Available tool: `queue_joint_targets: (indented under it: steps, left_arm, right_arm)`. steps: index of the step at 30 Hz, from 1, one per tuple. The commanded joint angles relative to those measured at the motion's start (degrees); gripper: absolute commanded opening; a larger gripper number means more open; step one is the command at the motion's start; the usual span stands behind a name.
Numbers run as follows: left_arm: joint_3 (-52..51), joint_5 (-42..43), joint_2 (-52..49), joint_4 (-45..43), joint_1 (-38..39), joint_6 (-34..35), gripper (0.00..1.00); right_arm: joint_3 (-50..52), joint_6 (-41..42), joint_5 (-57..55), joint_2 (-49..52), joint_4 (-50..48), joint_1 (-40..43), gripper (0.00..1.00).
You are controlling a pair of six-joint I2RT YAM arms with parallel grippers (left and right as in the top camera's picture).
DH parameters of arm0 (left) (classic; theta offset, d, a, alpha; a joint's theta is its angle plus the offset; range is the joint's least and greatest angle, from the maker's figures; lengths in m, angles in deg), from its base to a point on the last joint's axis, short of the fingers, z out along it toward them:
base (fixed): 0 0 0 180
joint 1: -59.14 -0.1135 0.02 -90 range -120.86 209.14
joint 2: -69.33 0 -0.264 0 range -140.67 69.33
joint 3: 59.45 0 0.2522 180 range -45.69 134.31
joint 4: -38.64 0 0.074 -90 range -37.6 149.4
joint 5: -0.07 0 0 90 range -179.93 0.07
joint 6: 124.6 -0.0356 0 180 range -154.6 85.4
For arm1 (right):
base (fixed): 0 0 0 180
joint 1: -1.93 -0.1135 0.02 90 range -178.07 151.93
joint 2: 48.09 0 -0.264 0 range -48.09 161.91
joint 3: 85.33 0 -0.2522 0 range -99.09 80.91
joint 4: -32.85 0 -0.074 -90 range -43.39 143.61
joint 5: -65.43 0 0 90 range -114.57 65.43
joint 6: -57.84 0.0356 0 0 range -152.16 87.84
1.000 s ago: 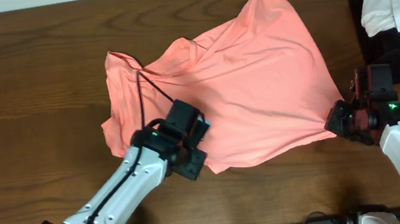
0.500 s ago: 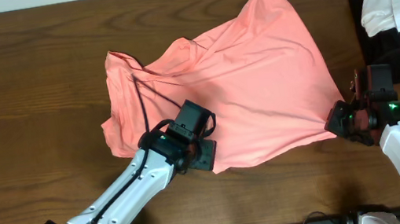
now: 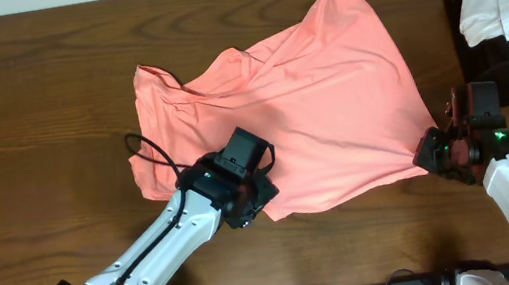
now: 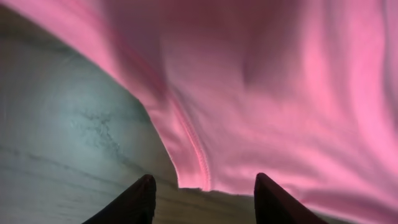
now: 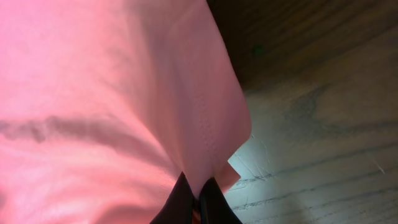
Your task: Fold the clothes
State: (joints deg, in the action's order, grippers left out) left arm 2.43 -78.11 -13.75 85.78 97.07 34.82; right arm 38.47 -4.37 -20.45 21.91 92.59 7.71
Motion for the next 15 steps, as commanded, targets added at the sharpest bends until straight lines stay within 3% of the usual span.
queue_joint_targets:
  steps: [1,15]
  left_arm:
    - [-1.25,-2.47,-1.01,0.26,-0.09,11.21,0.51]
    - [-1.25,4.07,-11.76,-4.39,-0.09,14.08,0.51]
  right_arm:
    - [-0.94,-0.9,-0.02,-0.24,-0.11,0.26,0.01]
    - [-0.94,-0.9,-0.02,-0.24,-0.35,0.26,0.01]
